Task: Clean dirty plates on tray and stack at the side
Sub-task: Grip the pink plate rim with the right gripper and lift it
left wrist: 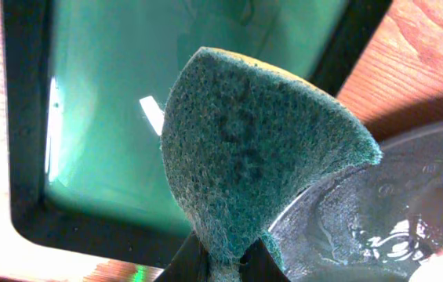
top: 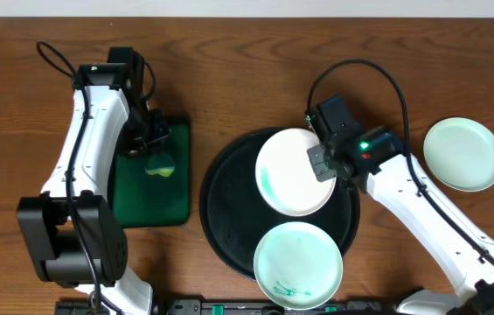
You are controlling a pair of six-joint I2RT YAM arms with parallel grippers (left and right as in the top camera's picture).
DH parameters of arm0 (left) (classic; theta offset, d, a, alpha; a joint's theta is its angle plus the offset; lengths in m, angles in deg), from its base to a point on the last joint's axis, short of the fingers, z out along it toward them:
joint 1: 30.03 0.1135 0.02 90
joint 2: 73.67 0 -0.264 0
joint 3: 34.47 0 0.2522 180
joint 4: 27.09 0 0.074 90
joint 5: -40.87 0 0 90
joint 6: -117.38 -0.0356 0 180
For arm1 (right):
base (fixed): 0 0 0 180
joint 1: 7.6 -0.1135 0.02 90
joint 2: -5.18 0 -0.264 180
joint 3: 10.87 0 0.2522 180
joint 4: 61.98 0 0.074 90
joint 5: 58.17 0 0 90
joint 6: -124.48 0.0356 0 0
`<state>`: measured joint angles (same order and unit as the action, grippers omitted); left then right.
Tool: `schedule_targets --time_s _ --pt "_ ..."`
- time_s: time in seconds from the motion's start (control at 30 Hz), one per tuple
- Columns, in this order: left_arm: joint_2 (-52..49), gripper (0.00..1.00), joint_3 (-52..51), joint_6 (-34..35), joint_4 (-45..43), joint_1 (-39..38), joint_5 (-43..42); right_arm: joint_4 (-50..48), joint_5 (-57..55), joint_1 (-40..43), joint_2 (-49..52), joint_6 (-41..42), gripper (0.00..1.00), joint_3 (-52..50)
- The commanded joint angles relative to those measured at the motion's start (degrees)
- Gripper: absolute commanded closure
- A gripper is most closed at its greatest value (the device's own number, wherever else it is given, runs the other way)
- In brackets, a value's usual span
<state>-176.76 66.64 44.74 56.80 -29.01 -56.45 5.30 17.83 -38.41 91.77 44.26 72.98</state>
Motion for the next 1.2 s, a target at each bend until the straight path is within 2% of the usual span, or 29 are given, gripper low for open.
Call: schedule_targets --time_s 0.0,0.37,0.73,1.17 --pt "-0.59 0.93 -0.26 -1.29 0.37 1.51 0.5 1.84 -11.45 -1.49 -0.87 -0.66 0.99 4.17" --pt "-0.66 0.93 -0.31 -1.75 0.48 2.08 0.5 6.4 -25.0 -6.12 -0.87 -4.52 0.99 10.38" --pt "-0.66 0.93 -2.16 -1.92 -0.98 2.1 0.5 5.81 -38.07 -15.98 -0.85 -12.28 0.99 10.58" --pt "-0.66 0.93 -2.16 -1.95 -1.2 2.14 0.48 6.1 -51.8 -25.46 -0.81 -16.83 0.99 10.58"
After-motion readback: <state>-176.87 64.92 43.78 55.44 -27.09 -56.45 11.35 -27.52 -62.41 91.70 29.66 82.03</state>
